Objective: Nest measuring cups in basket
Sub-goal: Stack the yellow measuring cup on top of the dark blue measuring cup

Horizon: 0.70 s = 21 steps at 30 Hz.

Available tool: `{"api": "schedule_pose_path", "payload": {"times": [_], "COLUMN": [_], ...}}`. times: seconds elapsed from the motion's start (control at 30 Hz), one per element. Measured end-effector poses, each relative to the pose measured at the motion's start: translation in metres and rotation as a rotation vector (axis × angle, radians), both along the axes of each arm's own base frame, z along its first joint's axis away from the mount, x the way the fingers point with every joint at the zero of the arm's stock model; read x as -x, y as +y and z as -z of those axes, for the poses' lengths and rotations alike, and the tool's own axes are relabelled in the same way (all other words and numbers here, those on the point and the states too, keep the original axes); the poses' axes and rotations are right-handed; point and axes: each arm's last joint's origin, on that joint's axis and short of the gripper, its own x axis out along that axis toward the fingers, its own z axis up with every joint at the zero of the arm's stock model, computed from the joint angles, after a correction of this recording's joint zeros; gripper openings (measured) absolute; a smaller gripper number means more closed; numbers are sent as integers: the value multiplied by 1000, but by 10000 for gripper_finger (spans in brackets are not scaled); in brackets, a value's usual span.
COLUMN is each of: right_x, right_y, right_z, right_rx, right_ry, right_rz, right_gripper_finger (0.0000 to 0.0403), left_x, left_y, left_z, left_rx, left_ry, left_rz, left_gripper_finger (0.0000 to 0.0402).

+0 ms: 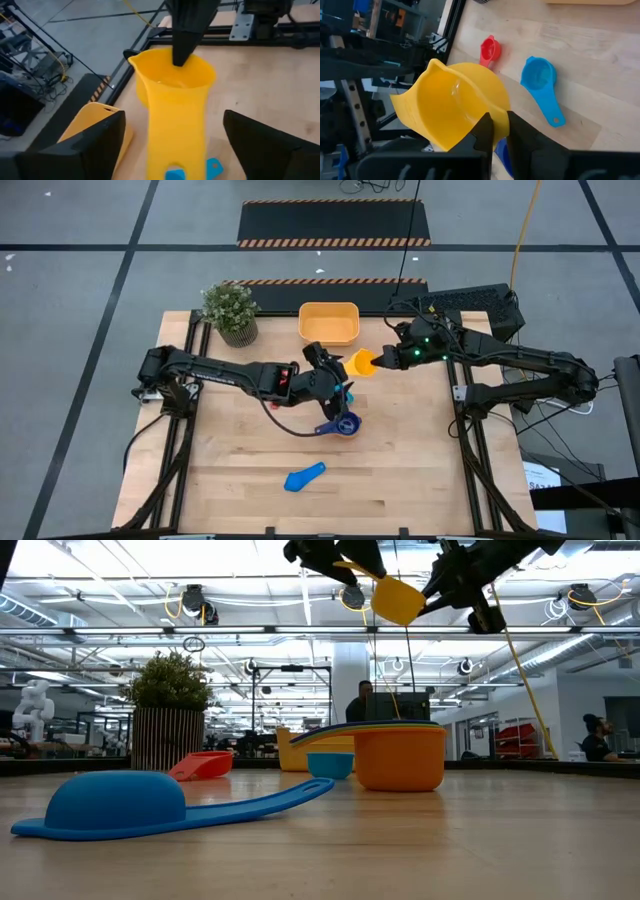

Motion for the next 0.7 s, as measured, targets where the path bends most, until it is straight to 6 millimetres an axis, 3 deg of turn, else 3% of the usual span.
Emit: {"api": "schedule_pose_path", "payload": {"times": [0.7], "right_x": [0], "right_y": [1], "right_z": [0], "right_rx": [-11], "right_ry": [-4], "right_rz": [-50], "right_gripper_finger": [23], "left_x": [3], "left_y": [1], "left_z": [6], "left_rx": [42], "left_ry": [73], "left_rz": [63], "left_gripper_finger": [168]}}
